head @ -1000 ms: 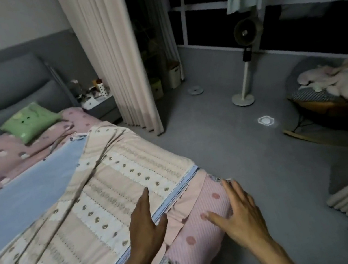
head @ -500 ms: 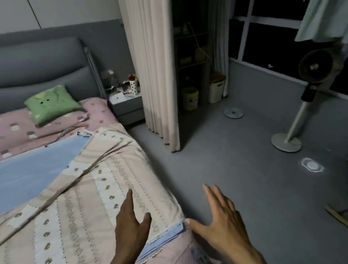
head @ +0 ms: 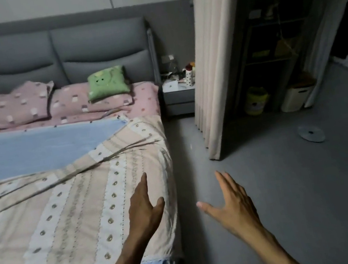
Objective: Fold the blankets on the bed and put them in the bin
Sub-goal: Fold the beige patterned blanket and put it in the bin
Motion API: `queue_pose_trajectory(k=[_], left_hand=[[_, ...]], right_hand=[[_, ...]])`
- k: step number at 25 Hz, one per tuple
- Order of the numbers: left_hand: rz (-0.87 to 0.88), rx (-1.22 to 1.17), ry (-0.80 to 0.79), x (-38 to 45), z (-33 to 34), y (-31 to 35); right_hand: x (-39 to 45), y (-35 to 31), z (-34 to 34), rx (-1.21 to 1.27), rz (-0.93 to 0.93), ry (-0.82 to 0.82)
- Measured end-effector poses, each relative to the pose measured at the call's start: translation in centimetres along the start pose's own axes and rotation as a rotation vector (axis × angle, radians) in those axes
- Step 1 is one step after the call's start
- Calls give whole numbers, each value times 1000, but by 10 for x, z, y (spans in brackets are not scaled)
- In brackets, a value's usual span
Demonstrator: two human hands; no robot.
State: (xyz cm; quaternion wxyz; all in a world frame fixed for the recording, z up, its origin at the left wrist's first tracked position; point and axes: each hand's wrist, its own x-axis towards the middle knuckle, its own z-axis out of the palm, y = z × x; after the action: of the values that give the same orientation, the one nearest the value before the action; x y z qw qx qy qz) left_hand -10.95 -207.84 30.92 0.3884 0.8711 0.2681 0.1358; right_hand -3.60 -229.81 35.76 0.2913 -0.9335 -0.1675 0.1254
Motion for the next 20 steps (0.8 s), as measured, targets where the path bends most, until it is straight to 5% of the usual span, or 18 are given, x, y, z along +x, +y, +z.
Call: queue_pose_trajectory(k=[6,13,20], left_hand=[[-201,-51,162,100,30,9],[-319,-66,183,277,71,18],[-448,-31,375,478,95,6]], right_hand=[[166,-2,-16,-152,-230,-195],[375,-16,-29,-54,-234,-233],[611,-69,2,-122,-391,-372]])
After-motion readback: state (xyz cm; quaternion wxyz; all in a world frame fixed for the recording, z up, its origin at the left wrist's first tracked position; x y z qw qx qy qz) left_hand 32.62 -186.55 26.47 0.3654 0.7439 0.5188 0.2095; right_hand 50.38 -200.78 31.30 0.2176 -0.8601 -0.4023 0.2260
